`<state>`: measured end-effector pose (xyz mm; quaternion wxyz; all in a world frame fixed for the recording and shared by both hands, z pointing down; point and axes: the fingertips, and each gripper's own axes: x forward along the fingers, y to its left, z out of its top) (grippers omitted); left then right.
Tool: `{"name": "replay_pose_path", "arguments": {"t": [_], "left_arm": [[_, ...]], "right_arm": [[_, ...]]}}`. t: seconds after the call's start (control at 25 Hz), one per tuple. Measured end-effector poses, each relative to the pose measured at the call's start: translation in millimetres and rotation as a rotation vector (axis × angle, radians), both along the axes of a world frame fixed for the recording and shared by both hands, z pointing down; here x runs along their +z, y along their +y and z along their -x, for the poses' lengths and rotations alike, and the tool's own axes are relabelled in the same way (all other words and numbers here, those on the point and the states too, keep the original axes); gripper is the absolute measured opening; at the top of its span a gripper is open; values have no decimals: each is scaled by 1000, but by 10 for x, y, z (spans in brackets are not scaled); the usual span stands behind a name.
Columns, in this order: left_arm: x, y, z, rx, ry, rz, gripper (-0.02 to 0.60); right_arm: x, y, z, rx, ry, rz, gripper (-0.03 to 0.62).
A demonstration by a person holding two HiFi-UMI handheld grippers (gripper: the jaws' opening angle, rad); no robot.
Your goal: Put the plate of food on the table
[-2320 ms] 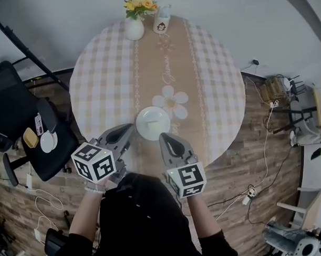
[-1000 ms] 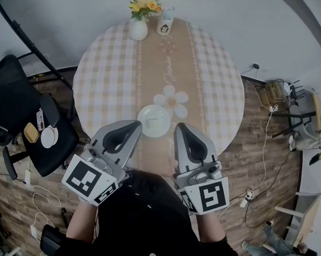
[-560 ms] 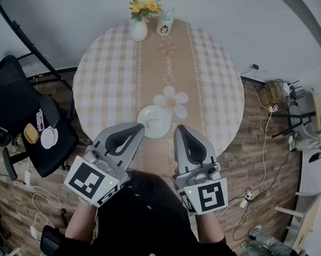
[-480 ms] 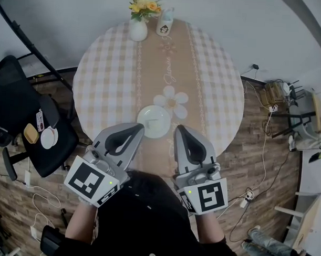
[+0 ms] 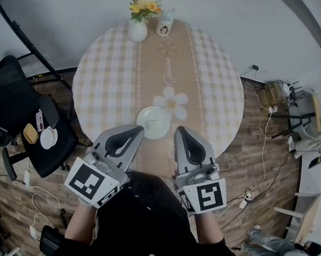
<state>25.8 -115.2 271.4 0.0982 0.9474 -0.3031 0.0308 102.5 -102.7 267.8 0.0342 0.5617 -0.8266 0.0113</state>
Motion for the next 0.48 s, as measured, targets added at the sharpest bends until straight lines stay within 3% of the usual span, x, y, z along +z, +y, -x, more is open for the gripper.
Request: {"name": "replay_pose_path", "arguments": {"t": [0.48], "left_arm": [[30,-57,-8,-3,-2,12,2]], "right_arm": [[37,-48,-7,-1,17,8,0]]}}
